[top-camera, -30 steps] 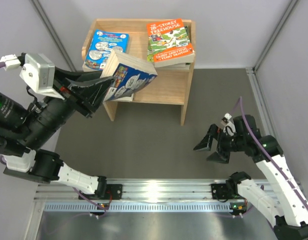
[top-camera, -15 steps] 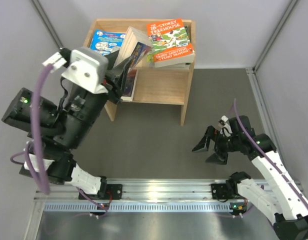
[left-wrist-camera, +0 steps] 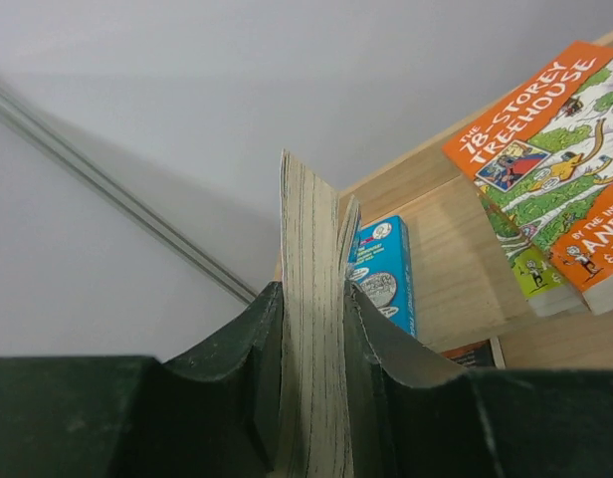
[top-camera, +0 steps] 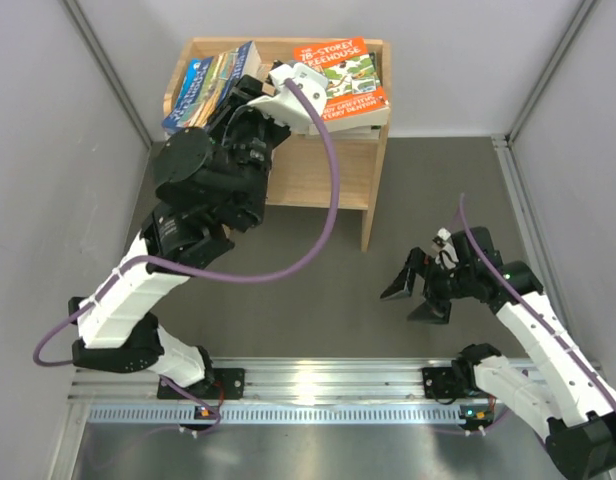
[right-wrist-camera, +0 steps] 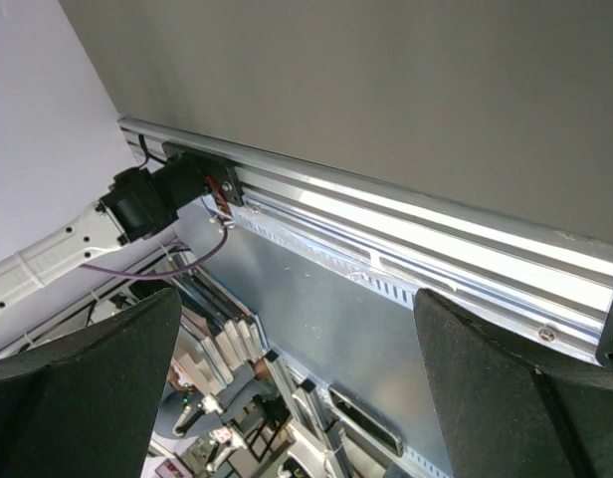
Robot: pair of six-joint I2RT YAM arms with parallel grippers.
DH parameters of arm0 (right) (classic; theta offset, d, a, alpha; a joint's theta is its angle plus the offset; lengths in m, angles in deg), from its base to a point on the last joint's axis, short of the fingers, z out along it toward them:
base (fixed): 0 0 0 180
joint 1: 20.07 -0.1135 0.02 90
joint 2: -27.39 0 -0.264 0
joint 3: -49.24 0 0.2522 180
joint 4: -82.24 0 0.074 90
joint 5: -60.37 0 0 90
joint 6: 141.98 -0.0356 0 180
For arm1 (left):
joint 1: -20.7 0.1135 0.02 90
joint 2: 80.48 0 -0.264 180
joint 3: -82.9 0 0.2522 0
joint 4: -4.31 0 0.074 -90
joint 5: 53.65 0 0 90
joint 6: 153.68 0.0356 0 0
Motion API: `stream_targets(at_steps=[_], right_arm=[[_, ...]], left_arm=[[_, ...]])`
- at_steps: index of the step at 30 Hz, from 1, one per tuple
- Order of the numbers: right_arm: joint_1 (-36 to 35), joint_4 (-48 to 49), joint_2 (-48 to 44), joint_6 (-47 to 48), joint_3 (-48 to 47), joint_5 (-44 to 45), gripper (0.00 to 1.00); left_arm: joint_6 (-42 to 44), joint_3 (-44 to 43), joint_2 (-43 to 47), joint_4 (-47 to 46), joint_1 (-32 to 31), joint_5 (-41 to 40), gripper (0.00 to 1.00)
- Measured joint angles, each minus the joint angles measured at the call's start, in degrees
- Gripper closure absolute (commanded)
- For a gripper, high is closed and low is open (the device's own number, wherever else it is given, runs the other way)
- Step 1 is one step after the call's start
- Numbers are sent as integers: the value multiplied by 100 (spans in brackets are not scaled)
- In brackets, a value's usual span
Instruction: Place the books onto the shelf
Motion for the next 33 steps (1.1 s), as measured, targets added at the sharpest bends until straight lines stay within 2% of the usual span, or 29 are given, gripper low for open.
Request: stream_targets(at_steps=[5, 14, 20, 25, 28, 33], right_arm=[[0, 122, -13, -26, 31, -2, 0], [0, 208, 170, -26, 109, -24, 0], [0, 264, 564, 22, 74, -46, 0], [0, 455, 780, 24, -11, -114, 0], [0, 551, 870, 22, -11, -168, 0], [0, 734, 942, 22, -11, -234, 0]], left_arm=[[-658, 57, -37, 505, 844, 874, 100], [-1816, 297, -20, 1163, 1659, 2262, 100], [-2785, 1113, 223, 1421, 2588, 3493, 100], [-3611, 2083, 839, 1526, 3213, 4376, 100], [-4006, 2424, 1250, 1561, 3501, 4522, 100], [-4535, 2719, 1908, 1615, 3709, 4306, 100]])
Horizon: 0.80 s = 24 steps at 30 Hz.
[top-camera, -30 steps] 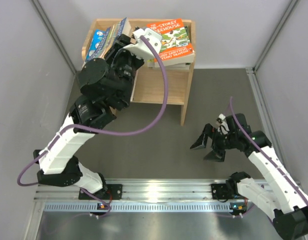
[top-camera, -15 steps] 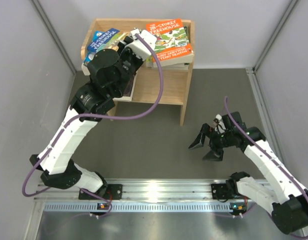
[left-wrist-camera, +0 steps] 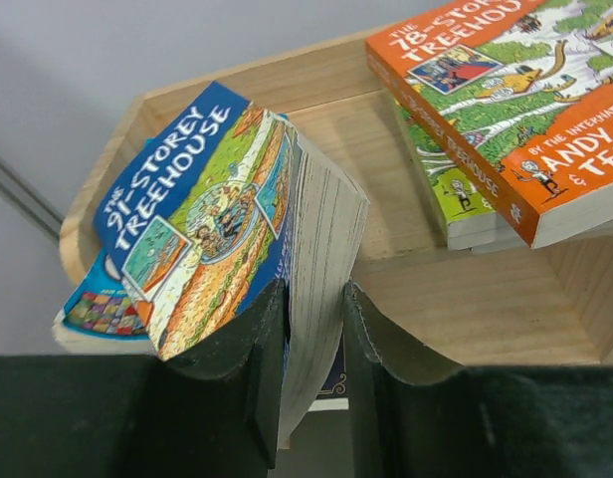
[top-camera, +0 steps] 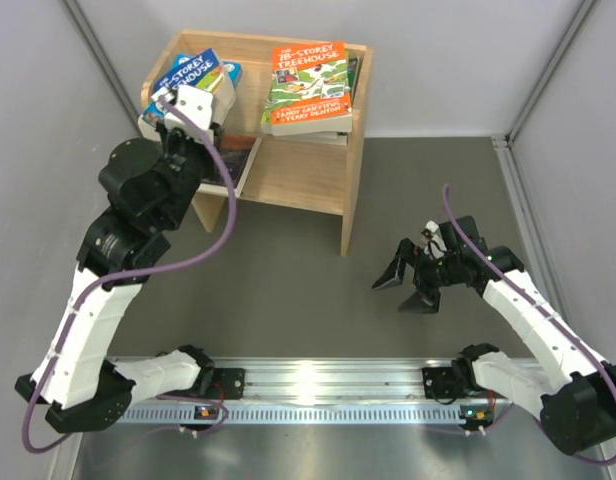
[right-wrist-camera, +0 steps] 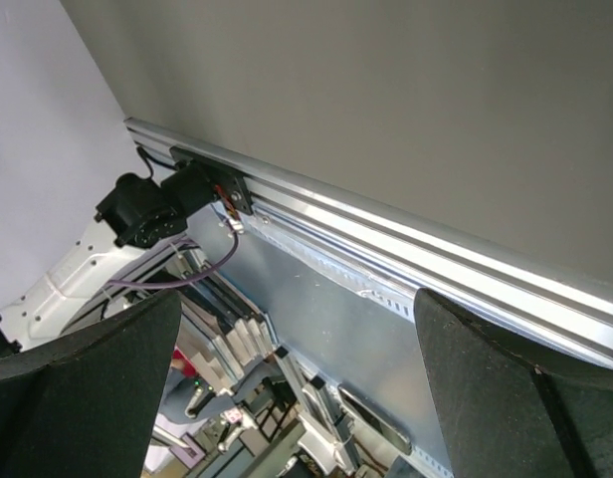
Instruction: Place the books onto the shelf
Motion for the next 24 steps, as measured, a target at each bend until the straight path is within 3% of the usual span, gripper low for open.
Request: stream_targets(at_steps=[11, 24], right_arm=[[0, 131, -31, 90, 192, -168, 0], [0, 140, -48, 219, 243, -269, 0]], left_arm=[[-533, 11, 264, 24, 55, -354, 100], [-409, 2, 87, 380, 44, -1073, 100]])
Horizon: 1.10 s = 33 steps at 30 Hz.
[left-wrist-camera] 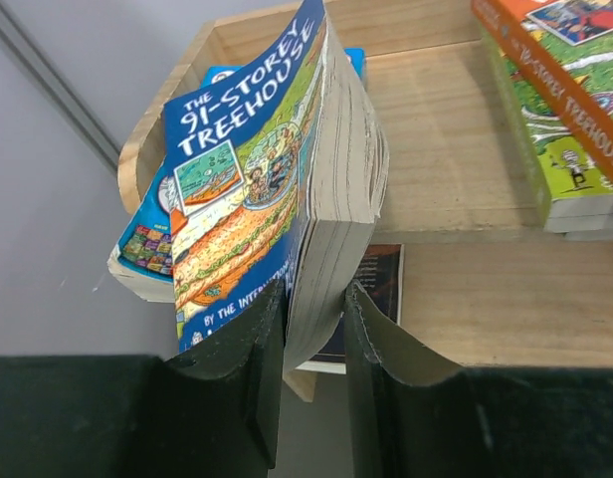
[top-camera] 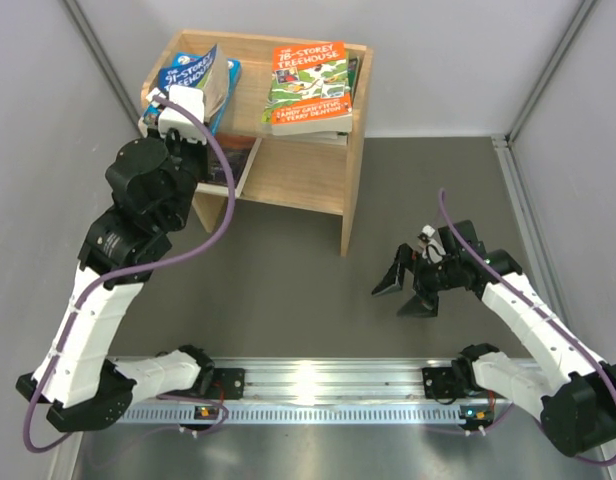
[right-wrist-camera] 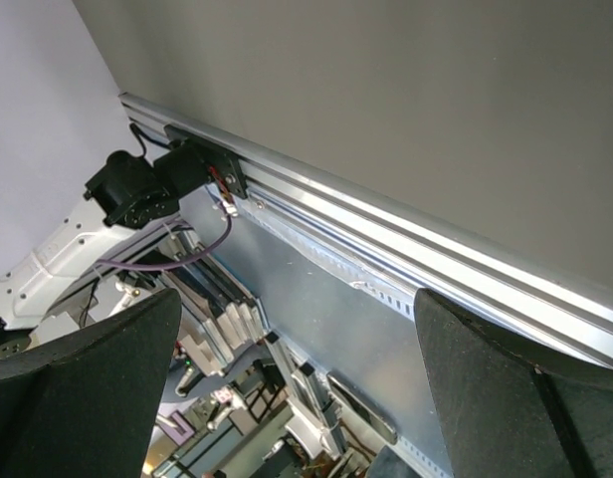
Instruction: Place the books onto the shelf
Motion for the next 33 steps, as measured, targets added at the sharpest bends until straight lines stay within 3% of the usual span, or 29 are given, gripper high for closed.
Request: stream_targets(at_steps=[17, 22, 26, 27, 28, 30, 33], right_arm=[[0, 83, 223, 39, 0, -13, 0], [0, 85, 240, 42, 0, -15, 0], [0, 87, 308, 63, -2, -44, 0], [0, 90, 330, 74, -4, -57, 0], [0, 90, 343, 81, -4, -63, 0], [0, 90, 356, 83, -4, -83, 0], [0, 92, 374, 87, -7, -118, 0]], left_arm=[[968, -348, -623, -243, -13, -1241, 100], [1154, -564, -813, -267, -13, -1364, 90], [1215, -675, -837, -267, -11, -1497, 54], [1241, -691, -837, -264, -11, -1572, 29], [1266, -713, -835, -258, -9, -1694, 20], [1204, -782, -831, -223, 44, -1978, 8], [1121, -968, -831, -177, 122, -2238, 5]])
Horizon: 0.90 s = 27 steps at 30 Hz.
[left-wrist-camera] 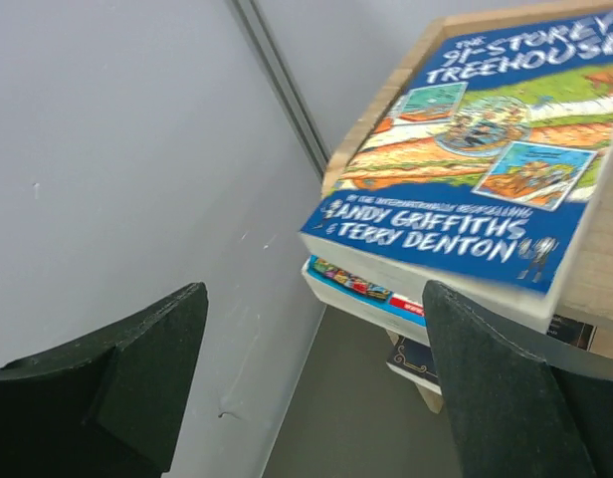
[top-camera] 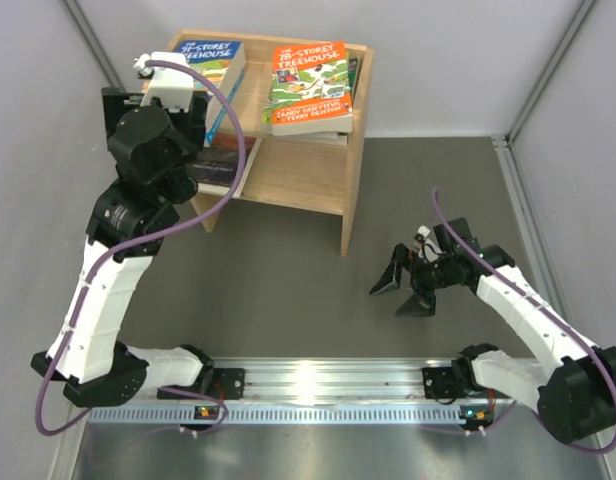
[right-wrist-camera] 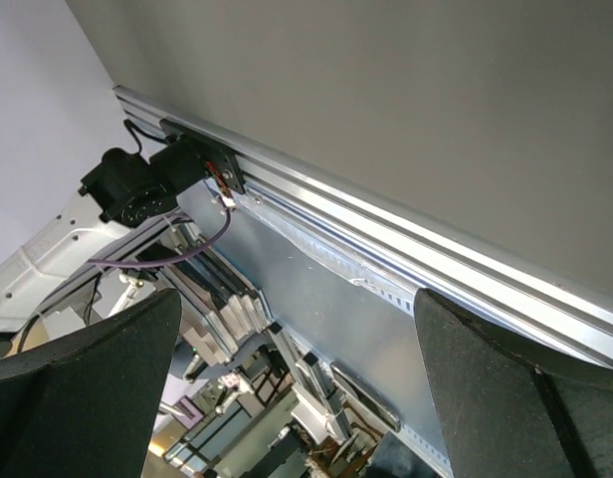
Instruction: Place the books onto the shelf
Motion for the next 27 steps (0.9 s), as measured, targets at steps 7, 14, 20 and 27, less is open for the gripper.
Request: stream_targets(at_steps=[7, 14, 20, 27], right_arm=[[2, 4, 24, 26, -7, -28, 0], [4, -2, -68, 39, -7, -26, 0], [4, -20, -308, 55, -22, -26, 0], [4, -166, -879, 284, -1078, 24, 0]], left_arm=[[-190, -671, -2, 188, 4, -328, 4], [-671, -1370, 4, 719, -2, -348, 4], [-1401, -1698, 37, 1497, -2, 11, 1], [-2920, -820, 577, 2511, -2, 1252, 1]])
